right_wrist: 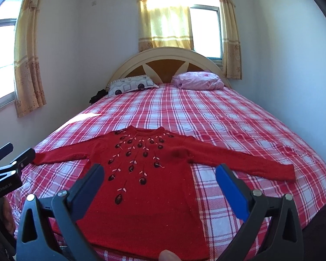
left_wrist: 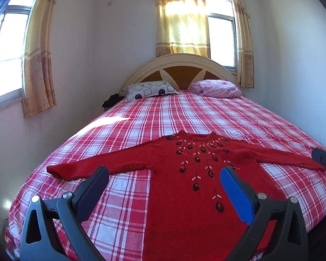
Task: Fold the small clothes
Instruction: 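Reach the right gripper to the sweater sleeve cuff and grasp it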
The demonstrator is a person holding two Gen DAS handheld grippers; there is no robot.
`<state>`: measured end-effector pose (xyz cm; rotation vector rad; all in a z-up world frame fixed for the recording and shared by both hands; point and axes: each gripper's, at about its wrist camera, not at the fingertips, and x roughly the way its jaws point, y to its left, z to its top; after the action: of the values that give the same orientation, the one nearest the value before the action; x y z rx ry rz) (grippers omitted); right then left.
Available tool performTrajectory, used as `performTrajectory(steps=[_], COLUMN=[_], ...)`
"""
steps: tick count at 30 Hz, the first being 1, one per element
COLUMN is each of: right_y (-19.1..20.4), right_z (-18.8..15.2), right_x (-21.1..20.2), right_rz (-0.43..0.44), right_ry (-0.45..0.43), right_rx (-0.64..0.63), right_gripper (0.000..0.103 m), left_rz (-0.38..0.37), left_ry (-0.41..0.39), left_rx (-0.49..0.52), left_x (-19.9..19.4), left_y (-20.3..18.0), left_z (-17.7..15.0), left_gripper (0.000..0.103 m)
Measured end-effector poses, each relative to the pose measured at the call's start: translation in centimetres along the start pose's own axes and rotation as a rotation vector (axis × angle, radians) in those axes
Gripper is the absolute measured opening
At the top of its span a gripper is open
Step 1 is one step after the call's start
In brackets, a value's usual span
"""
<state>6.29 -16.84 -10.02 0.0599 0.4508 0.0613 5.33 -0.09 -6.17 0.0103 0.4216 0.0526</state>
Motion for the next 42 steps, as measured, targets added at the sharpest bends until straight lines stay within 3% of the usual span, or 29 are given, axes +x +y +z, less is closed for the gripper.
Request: performTrajectory(steps=[7,15,23,30,37,42], right_y=[-9.1,-21.4,-29.9,-33.7,-34.9,-35.4], right_z=[-1.1,-4.4,-7.0,-7.1,-6.9,-6.2], right_x=[4.6,6.6,5.9,7.0,8.9,9.9], right_rz=[-0.136,-0.313,-0.366,-0.356,-0.336,-0.337], right_ry=[0.109,0.202,0.217,0.211,0.214,0.223], right_rx=[0.180,0.456,0.652,0.729,0.771,0.769], right_gripper=[0.100,0.091,0.084,0.080,0.074,0.053], left_rz=[-0.028,-0.020,-0.013,-0.020,-0.019,-0.027], left_ry=[0.126,0.190,0.245,0.275,0.287,0.298], left_rx=[0.040,0.060,0.075,0.096,0.095,0.085], left_x=[5.2,9.6,14.0,16.1,17.0,17.3], left_y=[-1.8,-1.6,-1.8,-2.7,-2.8,-2.6], left_z=[-3.6,-5.4,-5.8,-6.2,-6.3,-6.6], left_gripper=[0.102,0.102,0.102,0.102,0.102,0.102])
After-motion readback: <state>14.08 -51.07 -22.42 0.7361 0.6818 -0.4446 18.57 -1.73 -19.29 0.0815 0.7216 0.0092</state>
